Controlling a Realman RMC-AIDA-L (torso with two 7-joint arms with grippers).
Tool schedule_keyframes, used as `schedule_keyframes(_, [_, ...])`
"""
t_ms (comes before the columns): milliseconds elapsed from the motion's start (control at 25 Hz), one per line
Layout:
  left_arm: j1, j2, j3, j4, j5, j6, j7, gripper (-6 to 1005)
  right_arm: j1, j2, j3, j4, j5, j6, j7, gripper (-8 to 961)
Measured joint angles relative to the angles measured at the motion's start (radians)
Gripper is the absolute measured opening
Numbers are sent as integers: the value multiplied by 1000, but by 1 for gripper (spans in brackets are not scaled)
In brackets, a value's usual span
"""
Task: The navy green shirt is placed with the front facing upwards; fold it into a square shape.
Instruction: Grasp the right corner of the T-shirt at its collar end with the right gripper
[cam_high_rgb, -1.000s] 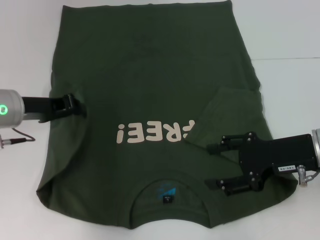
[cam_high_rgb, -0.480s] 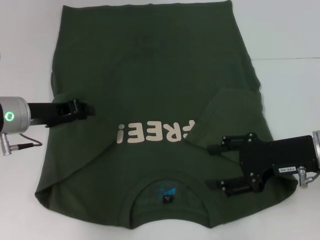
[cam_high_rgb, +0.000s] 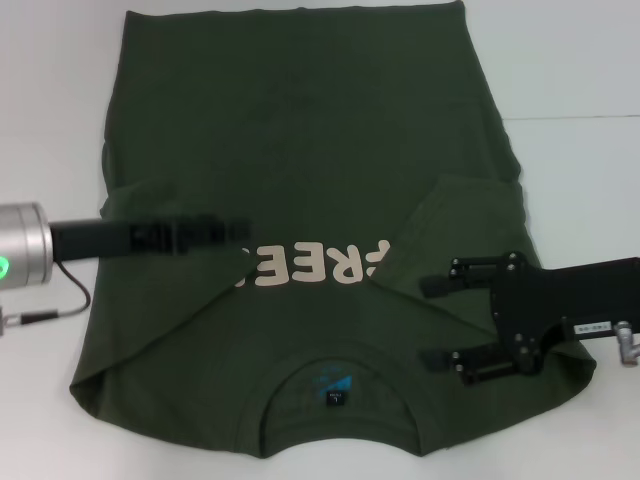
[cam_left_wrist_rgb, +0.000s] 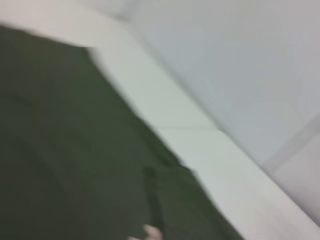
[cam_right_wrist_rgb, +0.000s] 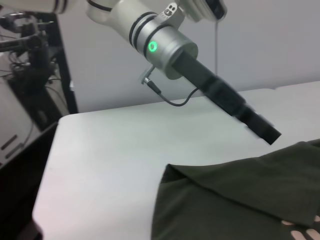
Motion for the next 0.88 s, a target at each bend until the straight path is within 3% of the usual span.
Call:
schedule_keyframes(200, [13,11,-22,0,-3,270,233,705,5,-12,9,-53,-3,-56,69,846])
schedule_keyframes(320, [22,7,-25,-1,-8,357,294,789,4,-12,15,-105,0,-94,155,848])
schedule_keyframes(480, [37,-3,-24,-21,-13,395,351,902,31,-6,45,-140,8,-147,334,844])
schedule_keyframes(640, [39,-5,-24,-46,-17,399,377,938,75,-13,36,-155,-30,-153,467,842])
schedule_keyframes(880, [39,-8,-23,-51,-17,393,387,951,131,-7,15,-283,-290,-38,785,841])
